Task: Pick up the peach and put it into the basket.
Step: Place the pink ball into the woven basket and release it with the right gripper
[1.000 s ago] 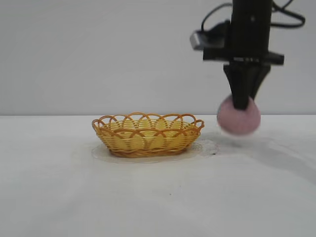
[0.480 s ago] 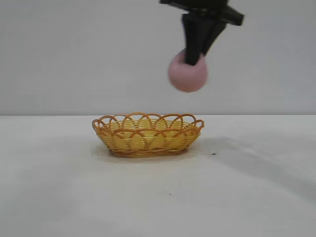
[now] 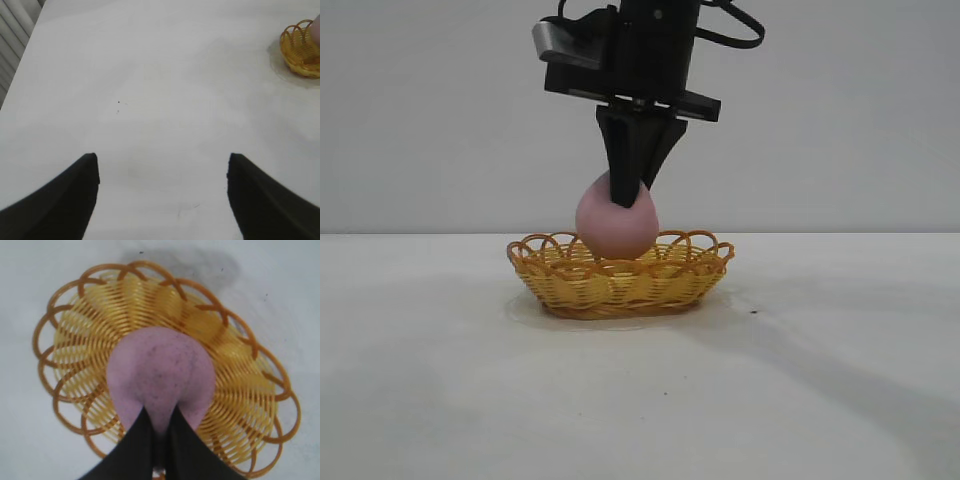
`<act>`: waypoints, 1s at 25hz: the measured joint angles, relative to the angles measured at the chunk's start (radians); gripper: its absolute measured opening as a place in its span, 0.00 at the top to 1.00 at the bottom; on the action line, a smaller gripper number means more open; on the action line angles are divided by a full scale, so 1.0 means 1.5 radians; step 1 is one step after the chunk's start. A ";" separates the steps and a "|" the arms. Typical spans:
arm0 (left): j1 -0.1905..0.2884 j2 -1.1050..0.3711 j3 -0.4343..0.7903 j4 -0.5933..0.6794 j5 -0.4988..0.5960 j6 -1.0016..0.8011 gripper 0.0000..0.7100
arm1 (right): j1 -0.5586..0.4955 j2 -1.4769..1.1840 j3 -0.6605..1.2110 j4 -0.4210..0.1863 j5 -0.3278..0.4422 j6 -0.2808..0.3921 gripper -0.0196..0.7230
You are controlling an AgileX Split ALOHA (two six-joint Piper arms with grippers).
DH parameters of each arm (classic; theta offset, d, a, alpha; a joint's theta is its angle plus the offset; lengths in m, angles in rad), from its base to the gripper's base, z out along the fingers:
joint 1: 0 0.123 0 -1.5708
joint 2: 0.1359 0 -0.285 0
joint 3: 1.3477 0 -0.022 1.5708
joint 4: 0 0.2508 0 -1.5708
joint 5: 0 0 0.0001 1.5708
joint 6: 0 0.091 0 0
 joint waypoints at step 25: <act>0.000 -0.001 0.000 0.000 0.000 0.000 0.27 | -0.091 0.000 -0.001 -0.054 -0.001 0.026 0.58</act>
